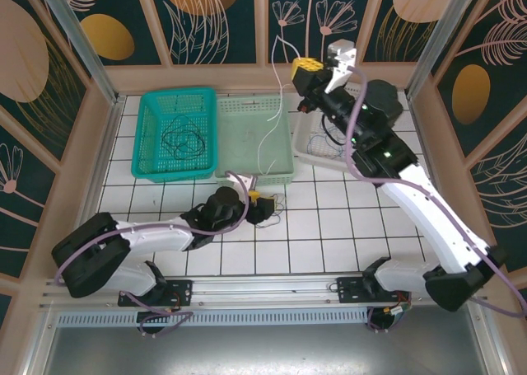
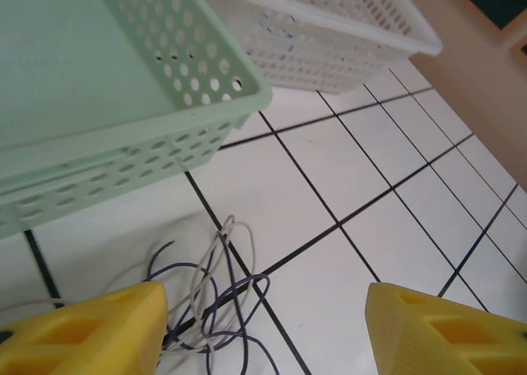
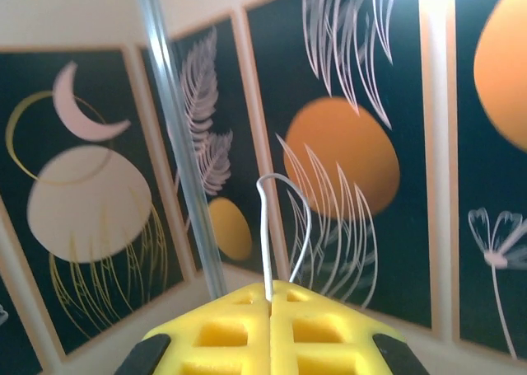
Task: Untangle the cables
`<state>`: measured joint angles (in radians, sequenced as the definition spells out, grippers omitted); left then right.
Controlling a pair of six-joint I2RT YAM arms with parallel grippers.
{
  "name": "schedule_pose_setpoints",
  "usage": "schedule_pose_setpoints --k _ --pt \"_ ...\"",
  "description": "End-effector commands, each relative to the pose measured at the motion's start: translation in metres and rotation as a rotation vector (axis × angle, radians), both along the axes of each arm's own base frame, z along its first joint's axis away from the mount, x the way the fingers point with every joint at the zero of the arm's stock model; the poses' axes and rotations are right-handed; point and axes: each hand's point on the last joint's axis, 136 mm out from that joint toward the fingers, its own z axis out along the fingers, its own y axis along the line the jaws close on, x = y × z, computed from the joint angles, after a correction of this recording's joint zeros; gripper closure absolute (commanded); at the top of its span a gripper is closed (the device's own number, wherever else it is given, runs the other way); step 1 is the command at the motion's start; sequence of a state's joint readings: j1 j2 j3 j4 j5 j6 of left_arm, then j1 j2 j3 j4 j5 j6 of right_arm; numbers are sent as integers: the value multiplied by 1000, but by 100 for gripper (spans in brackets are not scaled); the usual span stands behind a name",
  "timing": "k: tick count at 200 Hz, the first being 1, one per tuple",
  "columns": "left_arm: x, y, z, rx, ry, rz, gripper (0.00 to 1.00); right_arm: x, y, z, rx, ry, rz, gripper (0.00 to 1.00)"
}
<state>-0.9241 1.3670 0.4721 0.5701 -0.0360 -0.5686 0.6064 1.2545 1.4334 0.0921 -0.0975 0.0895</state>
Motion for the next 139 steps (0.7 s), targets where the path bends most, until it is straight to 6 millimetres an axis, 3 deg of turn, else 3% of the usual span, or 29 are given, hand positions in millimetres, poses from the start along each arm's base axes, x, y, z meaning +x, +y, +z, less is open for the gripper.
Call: schedule_pose_setpoints --k 1,46,88,139 --pt "-1 25 -8 41 -7 84 31 20 3 -7 52 14 31 100" --pt "1 79 12 -1 -79 294 2 70 16 -59 23 135 58 100" --pt "1 103 11 31 -88 377 1 99 35 -128 -32 290 86 100" --pt "4 119 3 20 -58 479 1 117 60 -193 -91 454 163 100"
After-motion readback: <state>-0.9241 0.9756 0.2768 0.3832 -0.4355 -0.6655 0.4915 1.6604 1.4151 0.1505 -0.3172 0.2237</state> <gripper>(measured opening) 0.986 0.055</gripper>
